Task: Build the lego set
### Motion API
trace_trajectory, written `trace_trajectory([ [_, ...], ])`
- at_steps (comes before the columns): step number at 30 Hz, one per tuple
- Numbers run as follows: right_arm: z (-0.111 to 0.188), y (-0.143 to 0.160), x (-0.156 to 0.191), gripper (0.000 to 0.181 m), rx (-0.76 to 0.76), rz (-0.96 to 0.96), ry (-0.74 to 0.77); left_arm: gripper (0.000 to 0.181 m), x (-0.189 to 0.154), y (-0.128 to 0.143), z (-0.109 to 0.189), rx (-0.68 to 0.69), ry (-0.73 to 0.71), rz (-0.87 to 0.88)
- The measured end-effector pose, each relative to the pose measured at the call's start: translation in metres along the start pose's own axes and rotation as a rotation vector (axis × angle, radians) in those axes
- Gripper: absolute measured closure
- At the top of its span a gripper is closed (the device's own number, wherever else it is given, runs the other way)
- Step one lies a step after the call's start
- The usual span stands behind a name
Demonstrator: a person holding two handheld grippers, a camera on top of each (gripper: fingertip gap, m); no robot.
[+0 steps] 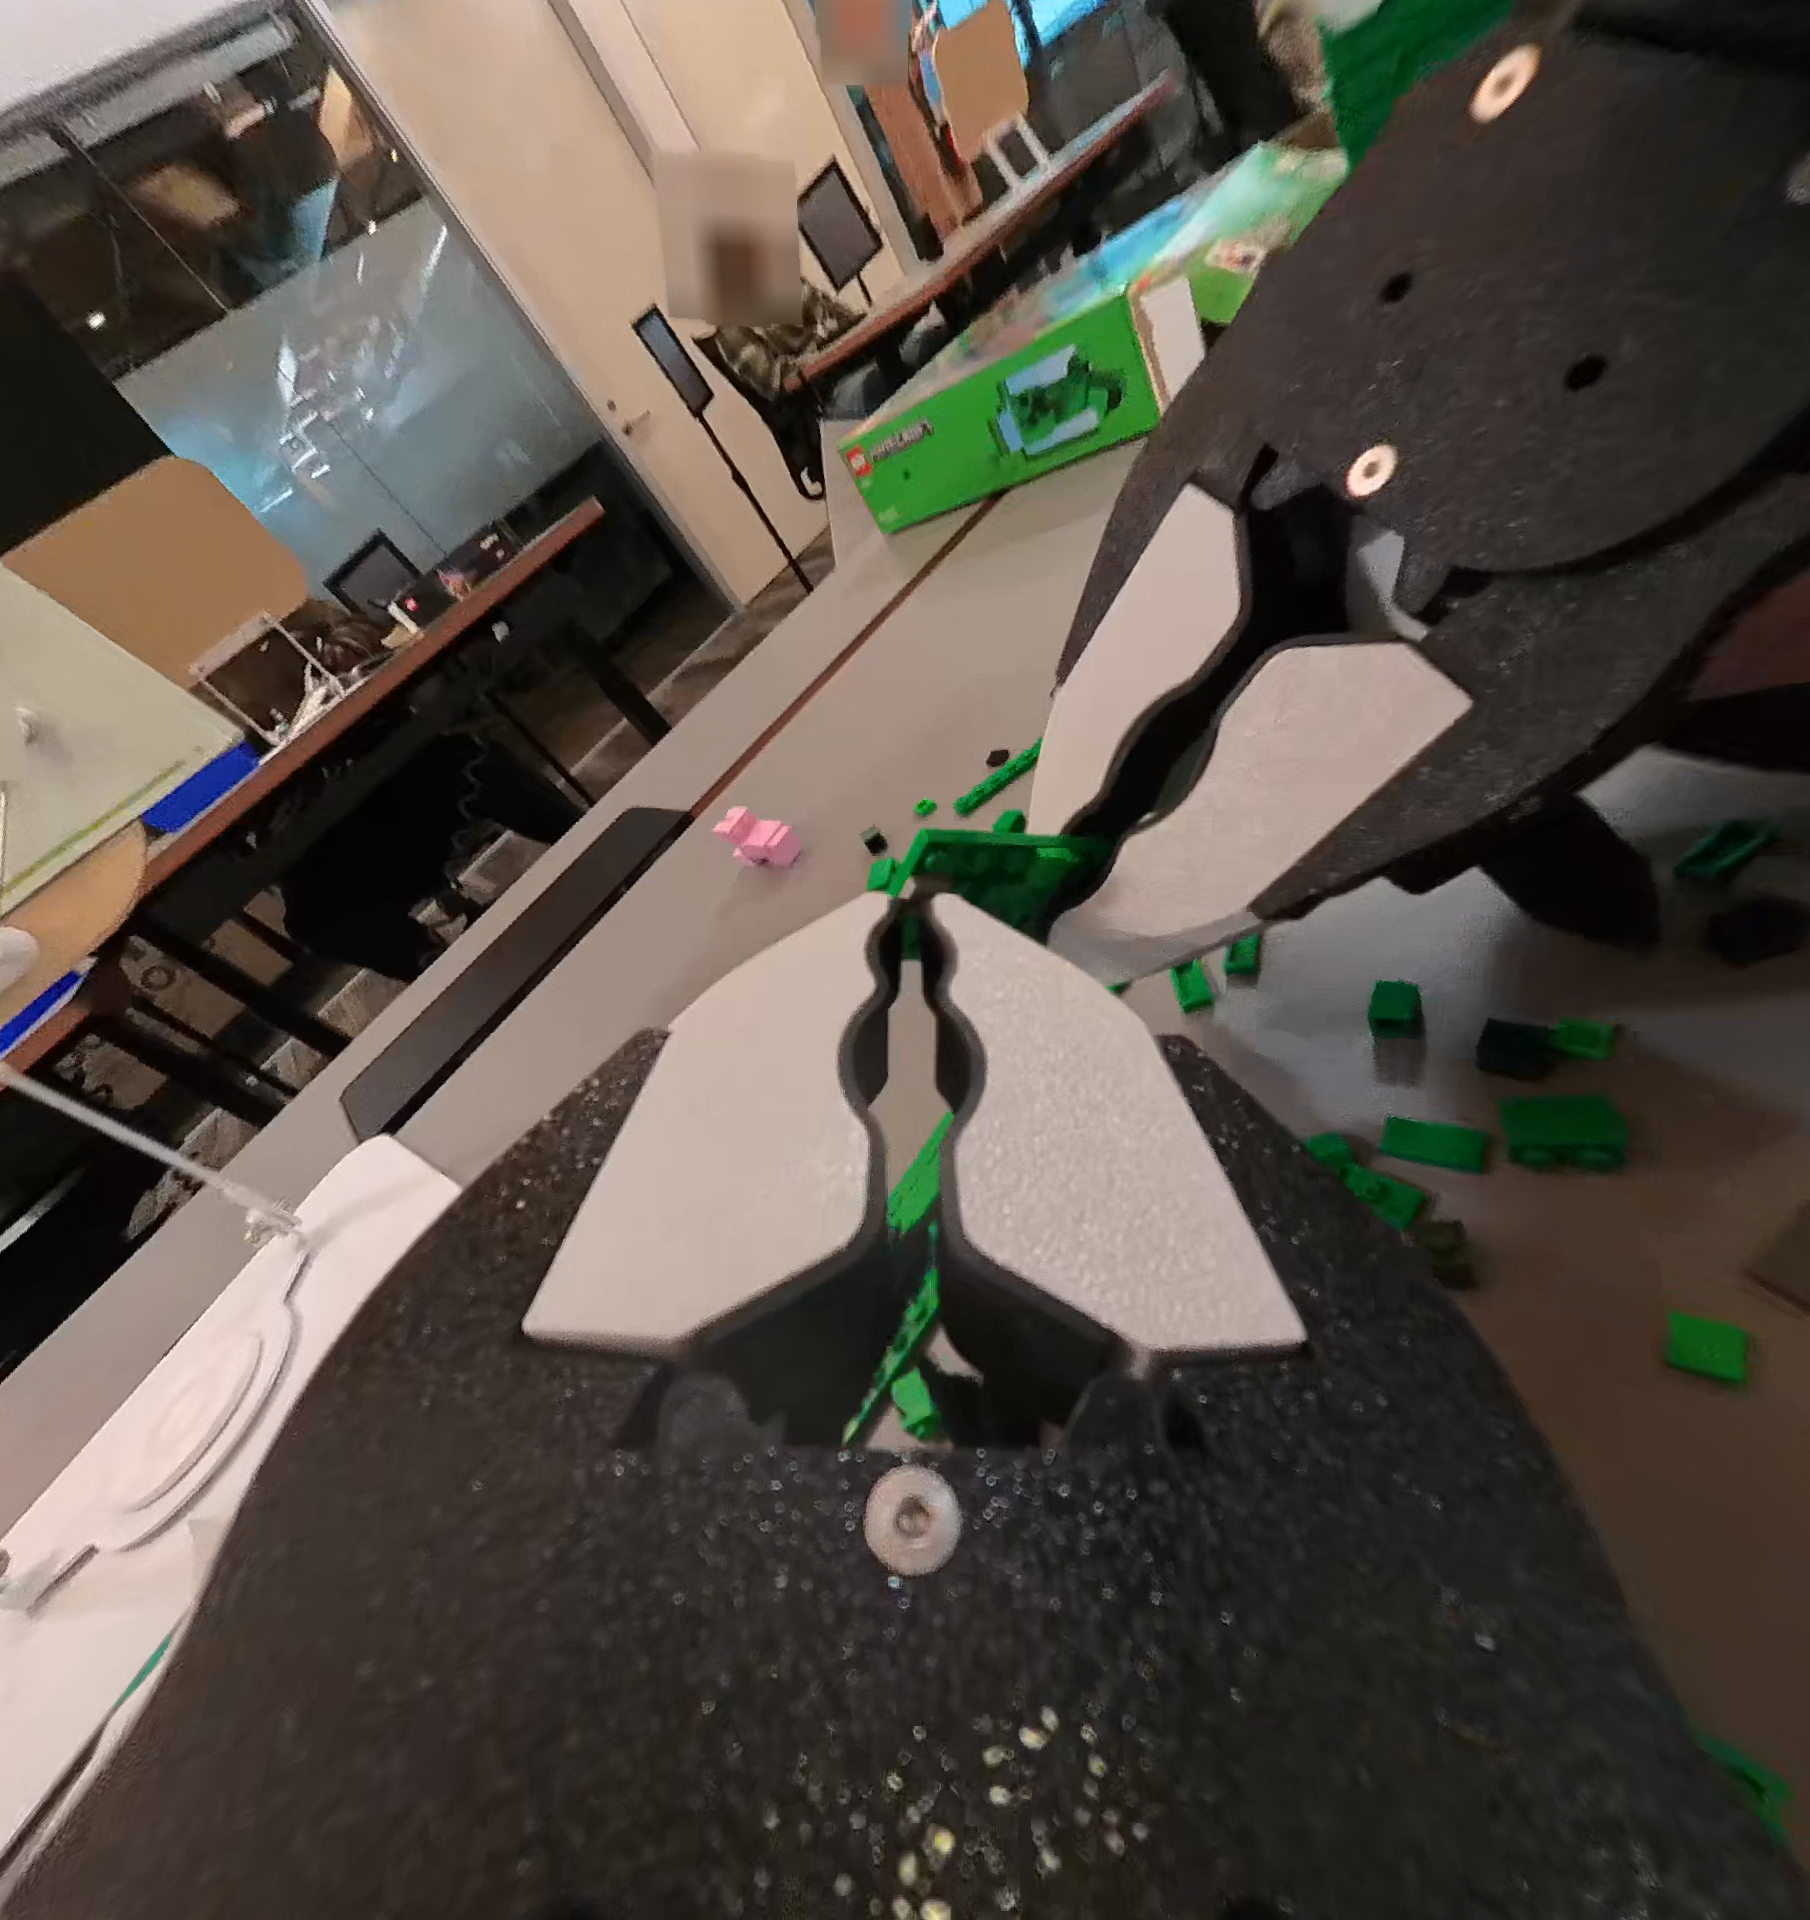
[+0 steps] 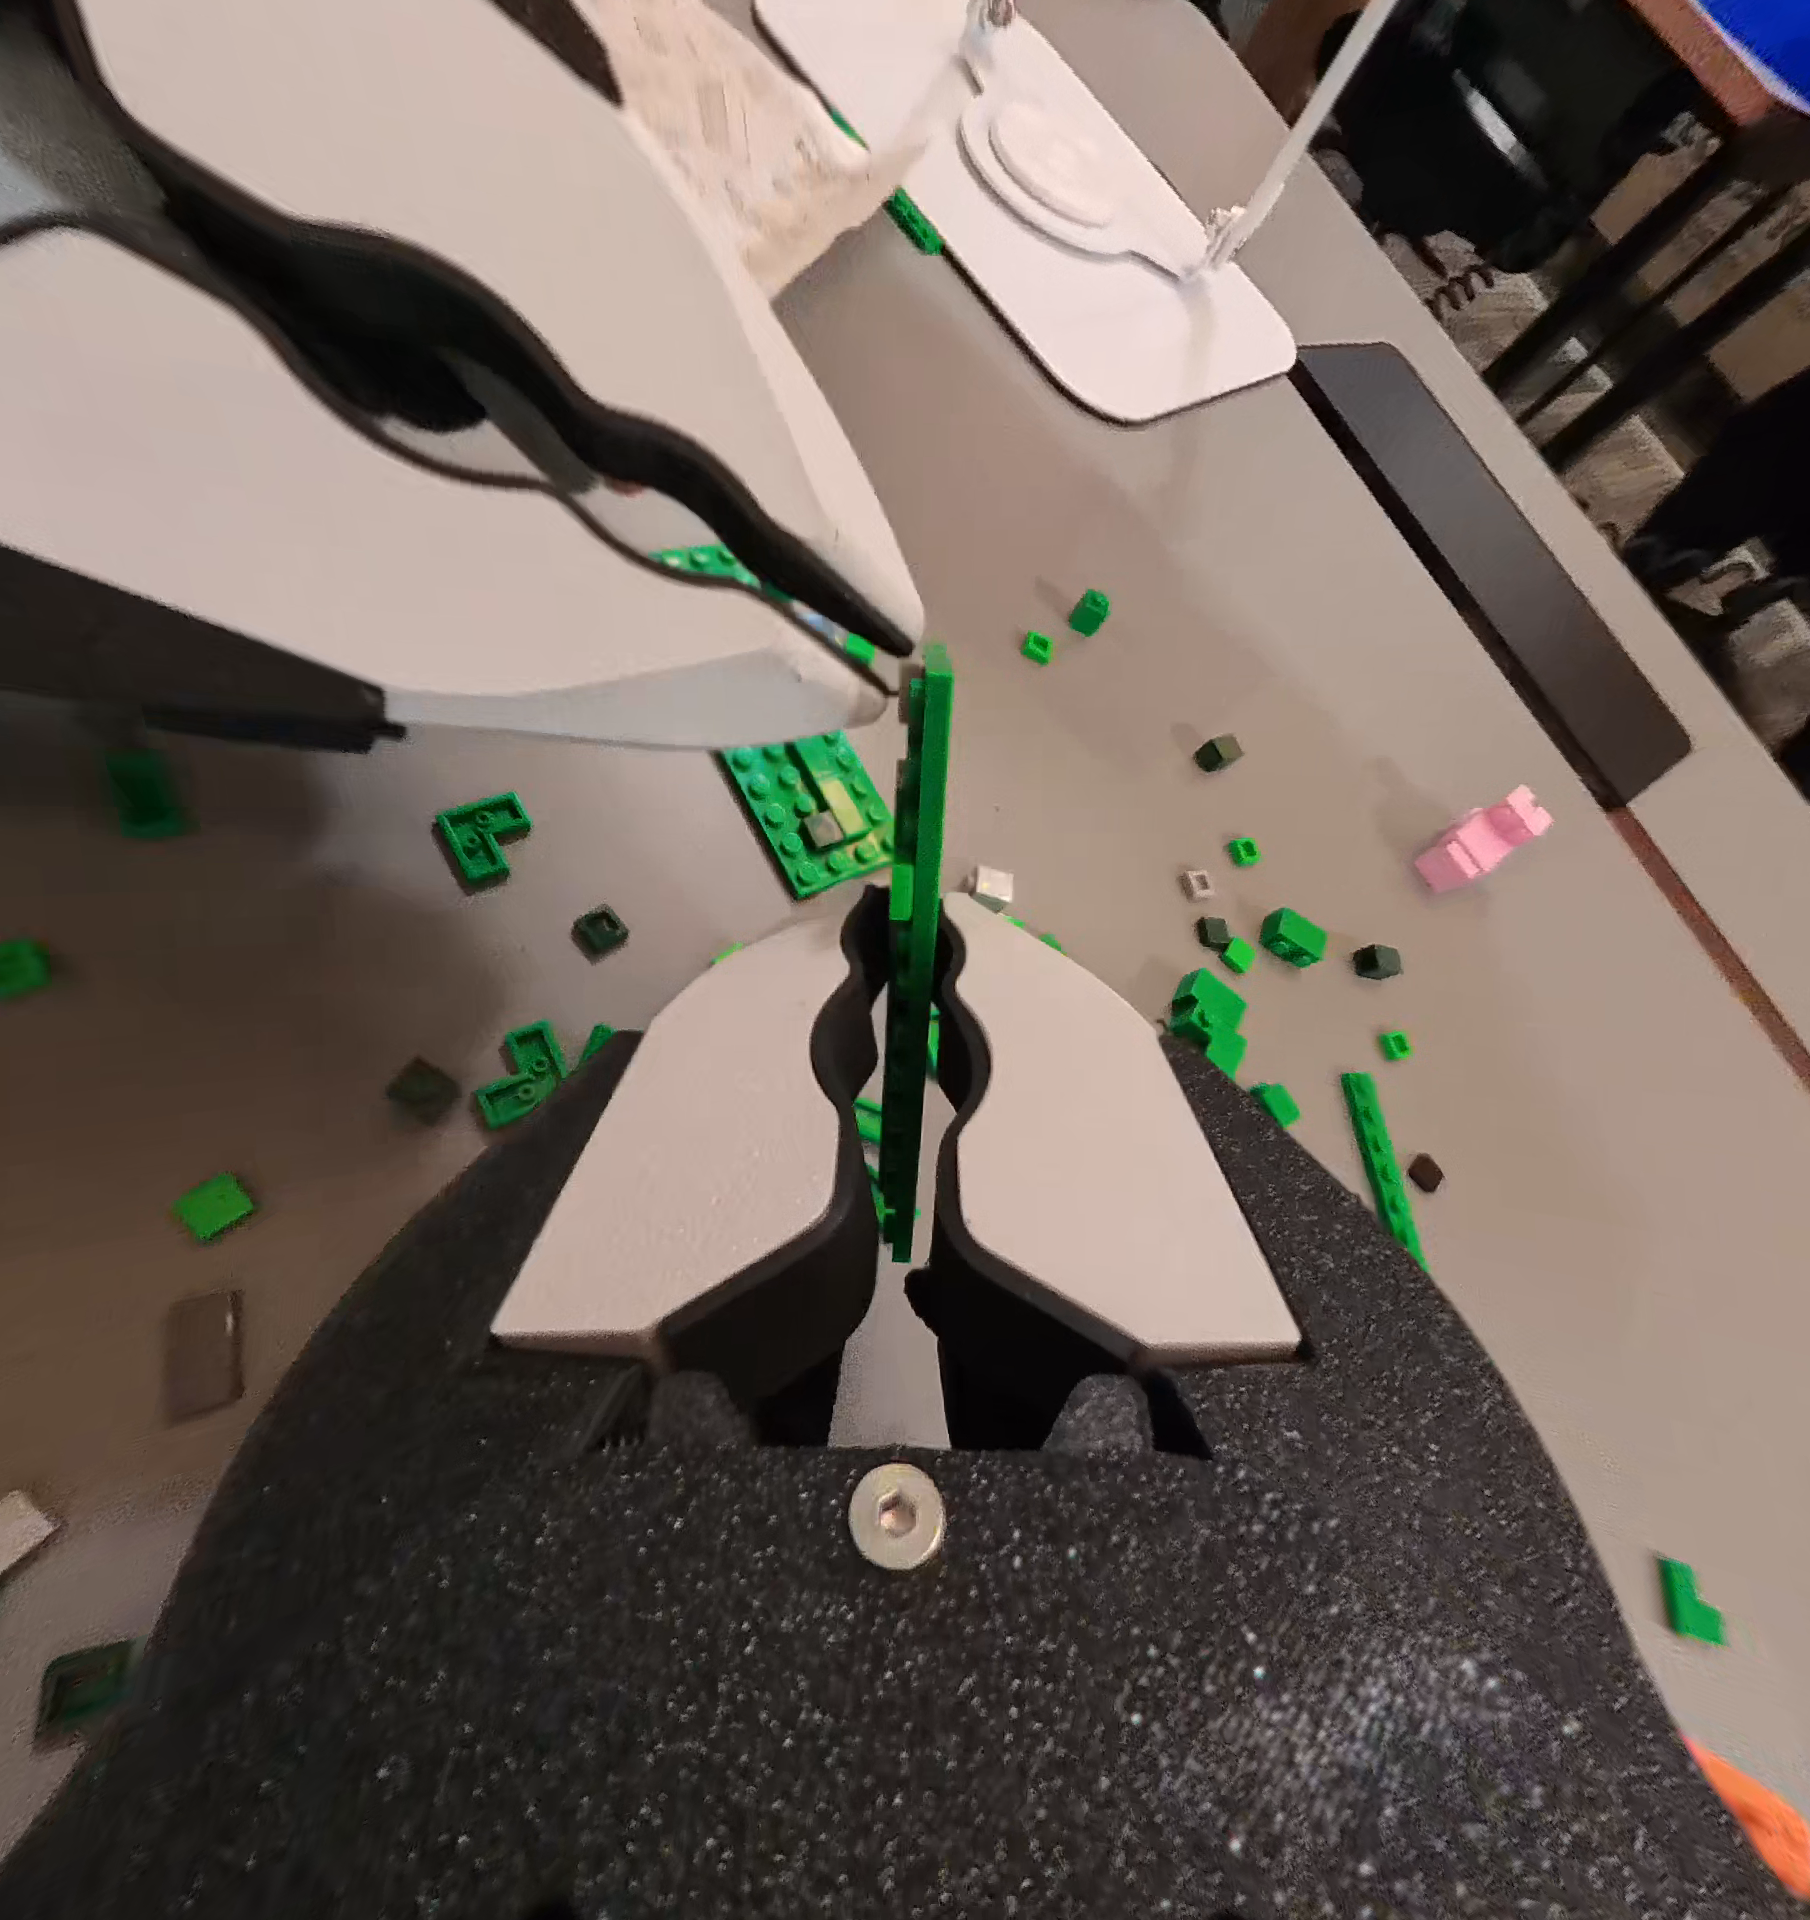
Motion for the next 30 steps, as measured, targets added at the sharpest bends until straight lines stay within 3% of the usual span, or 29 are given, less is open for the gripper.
trace_trajectory([
  [8, -0.001, 0.0, -0.003, 0.175, -0.055, 0.056, 0.01, 0.162, 0.002, -0.004, 0.004, -0.067, 0.027, 0.052],
  [11, 0.003, -0.005, -0.011, 0.175, -0.127, 0.059, 0.047, 0.162, 0.008, -0.004, 0.008, -0.119, 0.049, 0.157],
  [16, 0.02, -0.031, 0.007, 0.175, -0.321, -0.231, -0.266, 0.156, 0.007, -0.014, 0.012, -0.302, 0.217, 0.423],
  [23, 0.04, -0.038, 0.025, 0.175, -0.356, -0.437, -0.655, 0.169, -0.008, -0.036, 0.024, -0.552, 0.603, 0.686],
  [26, 0.04, -0.036, 0.031, 0.175, -0.339, -0.381, -0.653, 0.172, -0.015, -0.036, 0.022, -0.561, 0.713, 0.761],
  [30, 0.035, -0.033, 0.028, 0.175, -0.32, -0.341, -0.588, 0.175, -0.015, -0.032, 0.019, -0.519, 0.669, 0.73],
])
Point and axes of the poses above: each gripper's, where its closed fingertips meet, z back along the fingers, y out of its underside, x = y × z across the jaws, the point moved 2 cm from there along z, back along the fingers, and after that the axes turned 12 degrees about y, right-handed, at the moved point
